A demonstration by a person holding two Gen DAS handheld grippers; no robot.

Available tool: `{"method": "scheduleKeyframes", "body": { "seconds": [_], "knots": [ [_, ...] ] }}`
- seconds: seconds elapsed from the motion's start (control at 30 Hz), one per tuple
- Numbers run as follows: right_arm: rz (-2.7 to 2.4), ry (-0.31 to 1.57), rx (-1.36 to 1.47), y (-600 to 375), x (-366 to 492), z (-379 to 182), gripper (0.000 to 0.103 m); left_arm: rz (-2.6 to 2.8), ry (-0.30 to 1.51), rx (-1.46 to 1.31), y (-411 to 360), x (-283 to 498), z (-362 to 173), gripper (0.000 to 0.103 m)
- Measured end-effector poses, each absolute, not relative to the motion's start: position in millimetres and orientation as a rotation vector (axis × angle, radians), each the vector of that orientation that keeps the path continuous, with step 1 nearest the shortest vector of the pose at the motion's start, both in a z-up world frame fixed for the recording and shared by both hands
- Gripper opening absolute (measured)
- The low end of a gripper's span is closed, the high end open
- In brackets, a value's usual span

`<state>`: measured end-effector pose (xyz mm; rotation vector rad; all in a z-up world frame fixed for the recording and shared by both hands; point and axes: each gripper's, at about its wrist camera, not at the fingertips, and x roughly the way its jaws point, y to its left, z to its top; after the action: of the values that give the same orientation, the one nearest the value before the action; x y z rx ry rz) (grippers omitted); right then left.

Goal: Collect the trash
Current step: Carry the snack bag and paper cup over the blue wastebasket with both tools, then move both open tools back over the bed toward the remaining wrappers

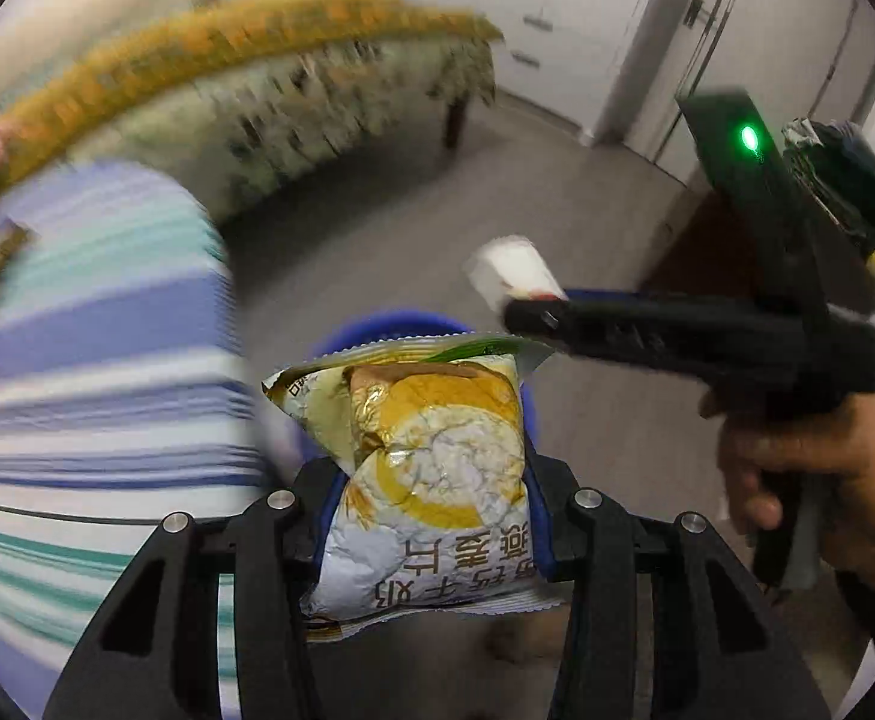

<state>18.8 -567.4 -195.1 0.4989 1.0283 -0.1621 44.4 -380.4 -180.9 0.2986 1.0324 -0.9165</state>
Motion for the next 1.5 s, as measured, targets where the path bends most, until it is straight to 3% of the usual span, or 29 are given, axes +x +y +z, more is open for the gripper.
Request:
{"method": "scheduleKeyframes", "body": {
  "seconds": [0.2,0.33,0.37,0.4,0.43,0.47,0.67,0.77,1.13,1.5],
  "knots": [
    [-0.168,1.089,0.561,-598,35,-249,0.032,-0.838,1.123,0.333,-427,67,-253,0.047],
    [-0.182,1.100,0.625,-614,44,-277,0.043,-0.809,1.147,0.325,-443,85,-279,0.049],
    [-0.193,1.102,0.638,-616,45,-282,0.045,-0.806,1.152,0.327,-445,87,-284,0.052],
    [-0.205,1.101,0.656,-620,45,-287,0.055,-0.800,1.163,0.334,-450,93,-291,0.062],
    [-0.214,1.097,0.667,-622,44,-288,0.064,-0.792,1.165,0.337,-452,96,-294,0.068],
    [-0.227,1.088,0.681,-624,42,-288,0.065,-0.783,1.162,0.336,-453,99,-295,0.073],
    [-0.303,1.010,0.666,-636,28,-262,0.067,-0.816,1.138,0.322,-451,97,-277,0.075],
    [-0.357,0.969,0.612,-632,22,-239,0.077,-0.862,1.106,0.312,-435,80,-251,0.075],
    [-0.293,0.817,0.390,-526,7,-168,0.078,-0.854,0.957,0.203,-283,47,-151,0.082],
    [0.023,0.858,0.151,-335,37,-161,0.078,-0.438,0.950,0.196,-109,110,-163,0.084]
  ]
}}
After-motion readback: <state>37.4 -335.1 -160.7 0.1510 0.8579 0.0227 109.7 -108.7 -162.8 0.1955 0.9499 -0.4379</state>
